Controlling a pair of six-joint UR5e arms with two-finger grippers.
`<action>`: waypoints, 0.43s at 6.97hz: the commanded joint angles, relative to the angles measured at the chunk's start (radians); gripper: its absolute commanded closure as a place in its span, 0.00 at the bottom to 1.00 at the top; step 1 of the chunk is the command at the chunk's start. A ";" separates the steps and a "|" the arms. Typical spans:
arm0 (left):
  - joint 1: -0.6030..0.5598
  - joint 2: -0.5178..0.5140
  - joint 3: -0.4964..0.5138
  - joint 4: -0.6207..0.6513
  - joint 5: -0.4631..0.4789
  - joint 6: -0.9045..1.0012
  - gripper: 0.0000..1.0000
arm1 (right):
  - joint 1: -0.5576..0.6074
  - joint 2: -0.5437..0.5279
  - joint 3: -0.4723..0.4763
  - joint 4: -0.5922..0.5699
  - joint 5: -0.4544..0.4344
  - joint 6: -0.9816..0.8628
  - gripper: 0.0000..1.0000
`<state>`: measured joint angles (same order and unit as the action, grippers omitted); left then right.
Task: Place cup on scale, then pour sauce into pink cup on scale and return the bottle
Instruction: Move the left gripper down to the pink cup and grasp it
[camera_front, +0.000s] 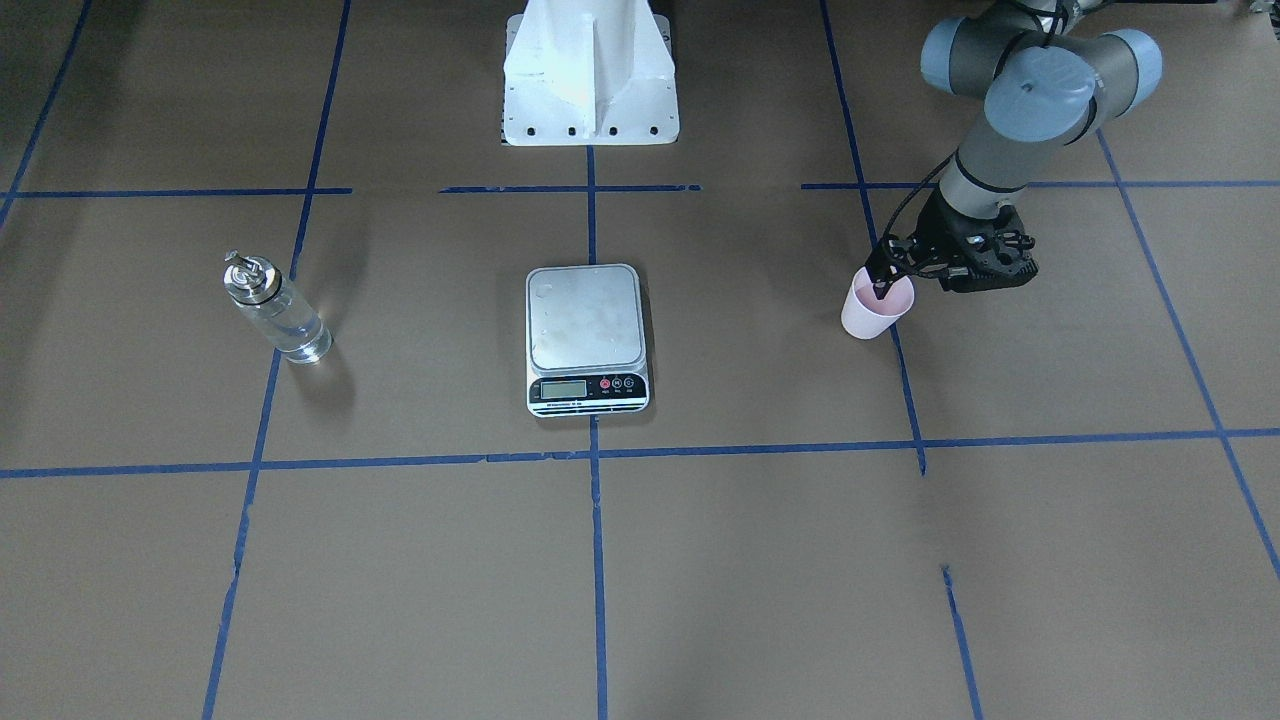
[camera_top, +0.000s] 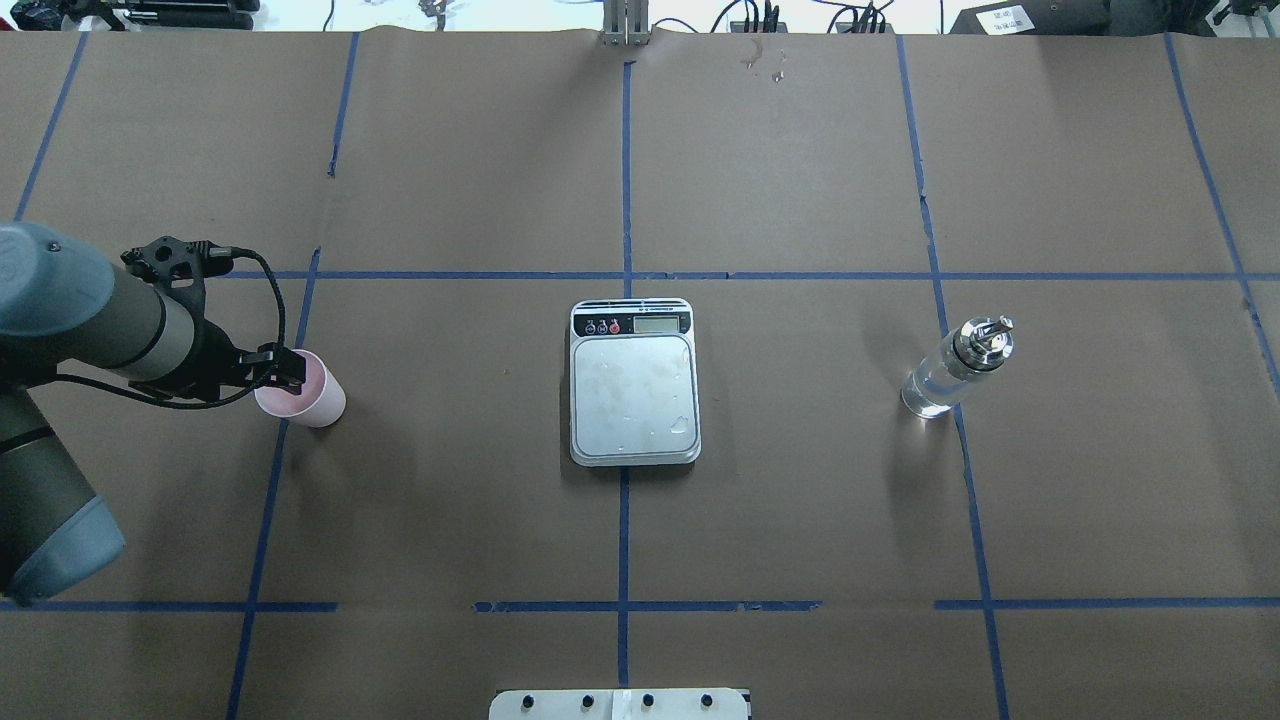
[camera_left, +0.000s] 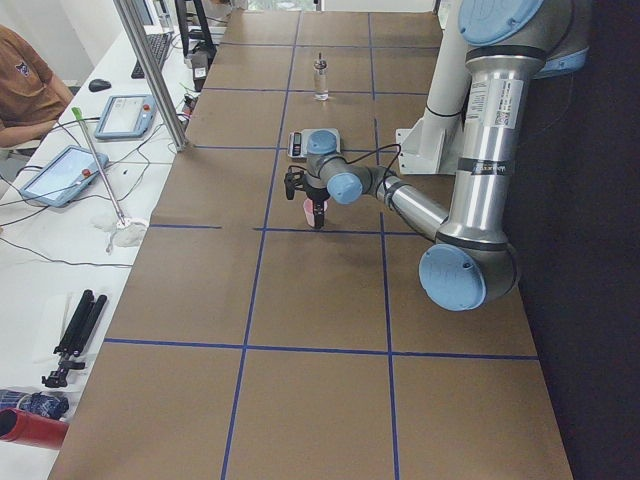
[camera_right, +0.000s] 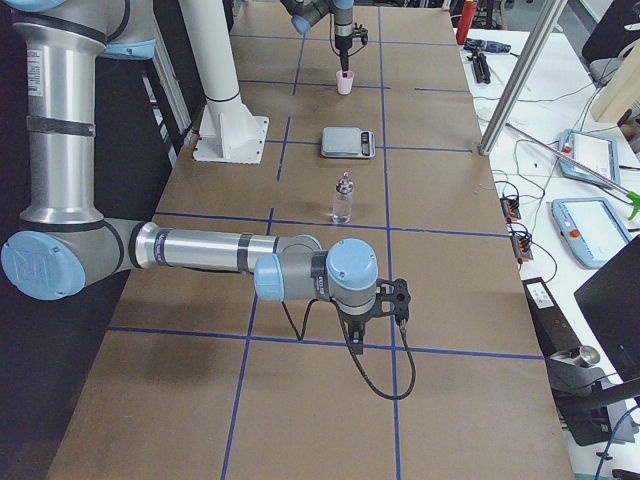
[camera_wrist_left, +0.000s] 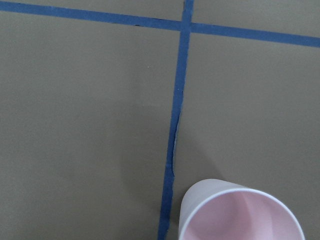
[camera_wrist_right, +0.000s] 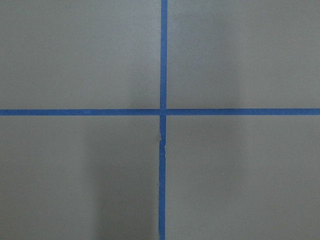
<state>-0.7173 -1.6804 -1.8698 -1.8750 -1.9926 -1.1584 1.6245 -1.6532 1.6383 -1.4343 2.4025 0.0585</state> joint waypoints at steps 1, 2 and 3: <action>0.001 0.001 0.031 -0.042 -0.003 -0.004 0.23 | 0.000 0.000 0.002 0.000 0.001 0.001 0.00; 0.001 -0.001 0.021 -0.042 -0.006 -0.003 0.45 | 0.000 -0.002 0.014 0.000 -0.002 0.000 0.00; 0.002 -0.001 0.018 -0.042 -0.008 -0.001 0.76 | 0.000 -0.002 0.014 0.000 -0.002 0.000 0.00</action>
<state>-0.7159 -1.6808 -1.8474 -1.9156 -1.9979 -1.1610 1.6245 -1.6546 1.6481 -1.4343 2.4016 0.0587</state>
